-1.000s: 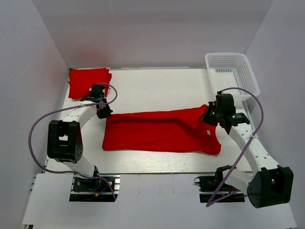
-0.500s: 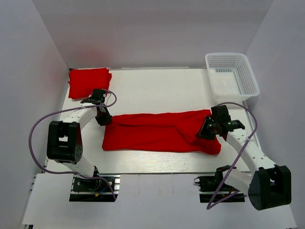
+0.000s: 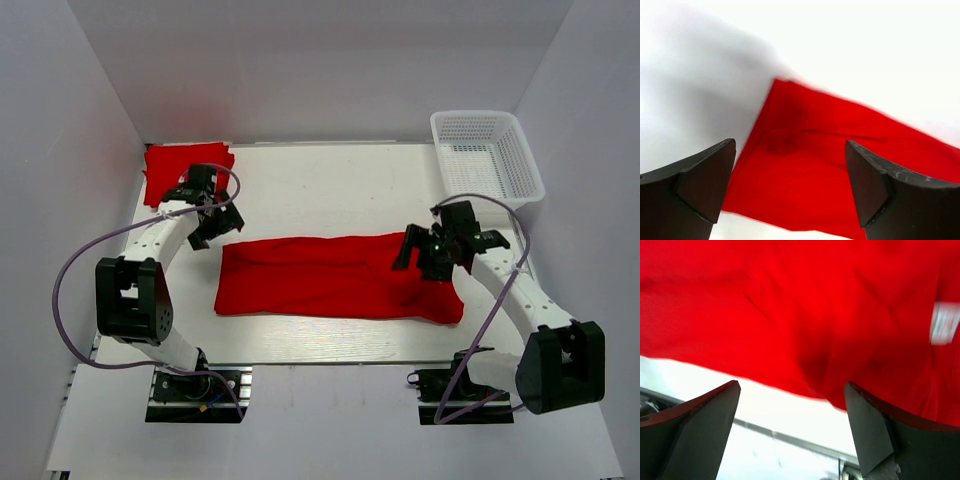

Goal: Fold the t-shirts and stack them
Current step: Fold the other side of the tshirt into a rectangle

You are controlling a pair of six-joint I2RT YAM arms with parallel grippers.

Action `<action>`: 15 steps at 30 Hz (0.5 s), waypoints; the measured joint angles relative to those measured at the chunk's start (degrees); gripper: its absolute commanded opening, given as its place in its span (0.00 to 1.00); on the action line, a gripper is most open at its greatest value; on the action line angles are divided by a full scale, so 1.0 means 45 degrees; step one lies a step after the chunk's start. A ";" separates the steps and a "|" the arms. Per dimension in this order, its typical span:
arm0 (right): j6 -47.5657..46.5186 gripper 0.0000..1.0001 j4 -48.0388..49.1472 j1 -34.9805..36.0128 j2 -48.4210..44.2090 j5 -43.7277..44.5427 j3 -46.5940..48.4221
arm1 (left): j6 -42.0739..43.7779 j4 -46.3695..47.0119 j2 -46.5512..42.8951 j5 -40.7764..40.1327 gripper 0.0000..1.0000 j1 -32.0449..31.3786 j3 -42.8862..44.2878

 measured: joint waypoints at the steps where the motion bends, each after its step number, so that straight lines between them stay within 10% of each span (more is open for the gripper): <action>1: -0.0112 0.90 0.0253 0.0000 0.0112 0.0000 0.0335 | 0.0102 0.0233 0.0000 0.0185 1.00 -0.0024 0.0170; 15: -0.0500 0.90 0.3181 0.0359 0.3444 -0.1637 0.1098 | 0.0889 0.2317 0.1957 0.3259 0.77 -0.0573 -0.0651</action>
